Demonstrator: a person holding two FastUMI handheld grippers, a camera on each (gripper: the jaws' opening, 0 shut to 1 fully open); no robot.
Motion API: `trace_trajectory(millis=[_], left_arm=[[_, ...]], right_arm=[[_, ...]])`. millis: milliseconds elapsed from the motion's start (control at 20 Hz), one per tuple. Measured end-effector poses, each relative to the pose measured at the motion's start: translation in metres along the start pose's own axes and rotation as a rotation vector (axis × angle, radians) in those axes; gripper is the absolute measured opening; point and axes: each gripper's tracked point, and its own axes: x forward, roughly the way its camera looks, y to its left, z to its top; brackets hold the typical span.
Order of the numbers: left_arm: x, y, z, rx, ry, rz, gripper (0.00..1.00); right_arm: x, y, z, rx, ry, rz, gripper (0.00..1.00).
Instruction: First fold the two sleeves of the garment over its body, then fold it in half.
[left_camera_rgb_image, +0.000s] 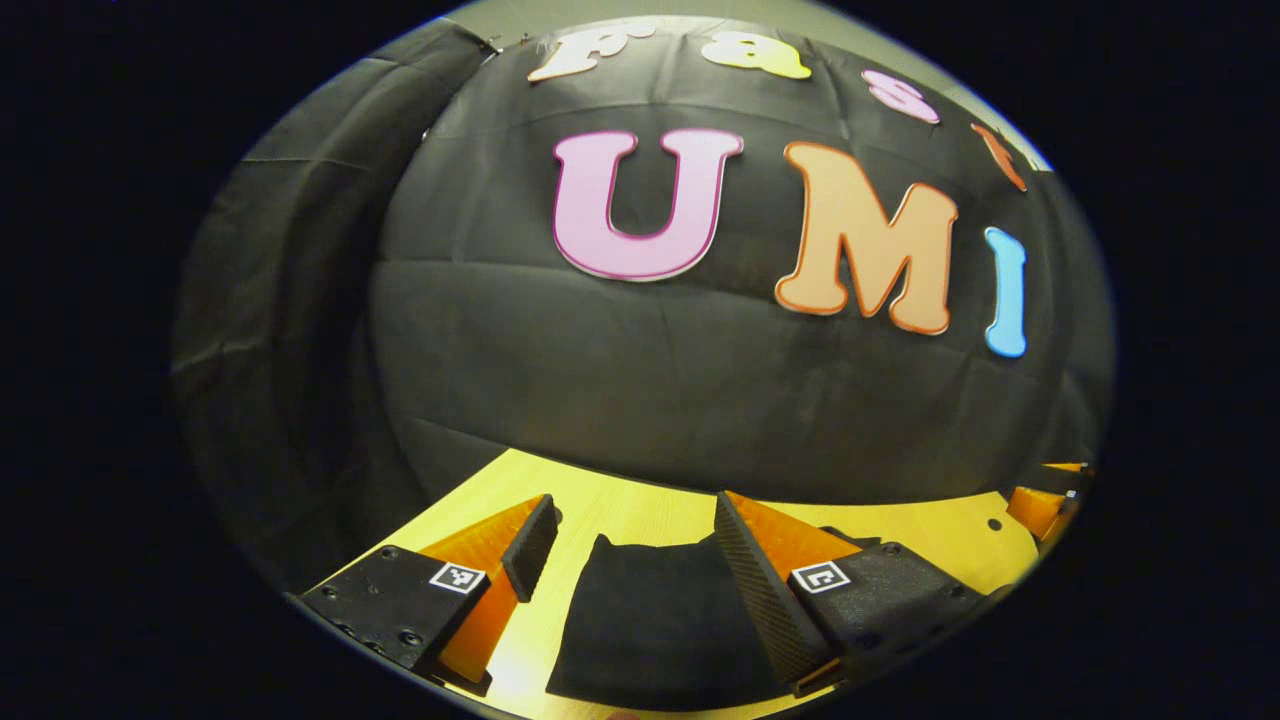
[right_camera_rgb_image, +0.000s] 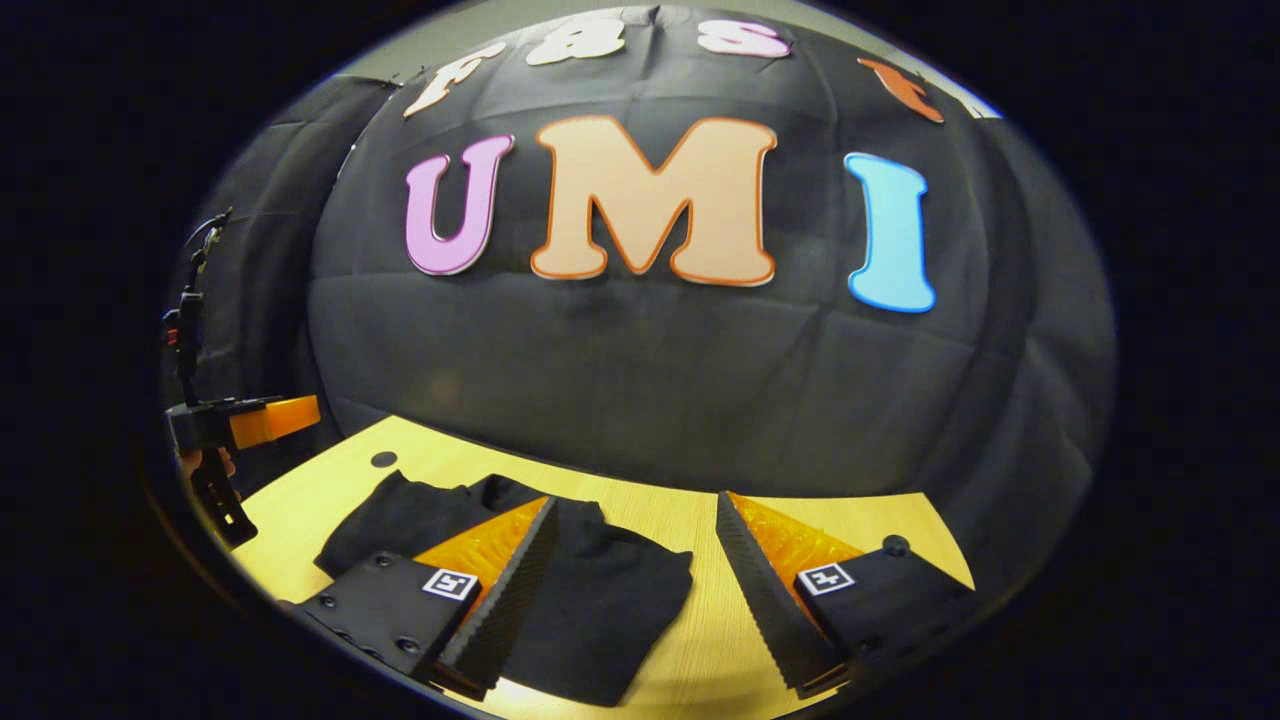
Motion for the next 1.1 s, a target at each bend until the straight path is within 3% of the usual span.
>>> trace_trajectory(millis=[200,550,800,1100], left_arm=[[-0.065,-0.001,0.026,0.045,-0.110,-0.023,0.93],[-0.169,0.008,0.034,0.050,-0.138,-0.038,0.92],[-0.215,0.011,0.030,0.080,-0.155,-0.075,0.93],[-0.248,0.026,0.018,0.039,-0.100,-0.089,0.93]], right_arm=[[-0.076,0.004,-0.002,-0.019,-0.087,-0.059,1.00],[-0.191,0.034,-0.013,0.029,-0.172,-0.067,1.00],[-0.239,0.062,-0.017,0.043,-0.210,-0.065,1.00],[-0.275,0.081,-0.021,0.072,-0.229,-0.058,1.00]])
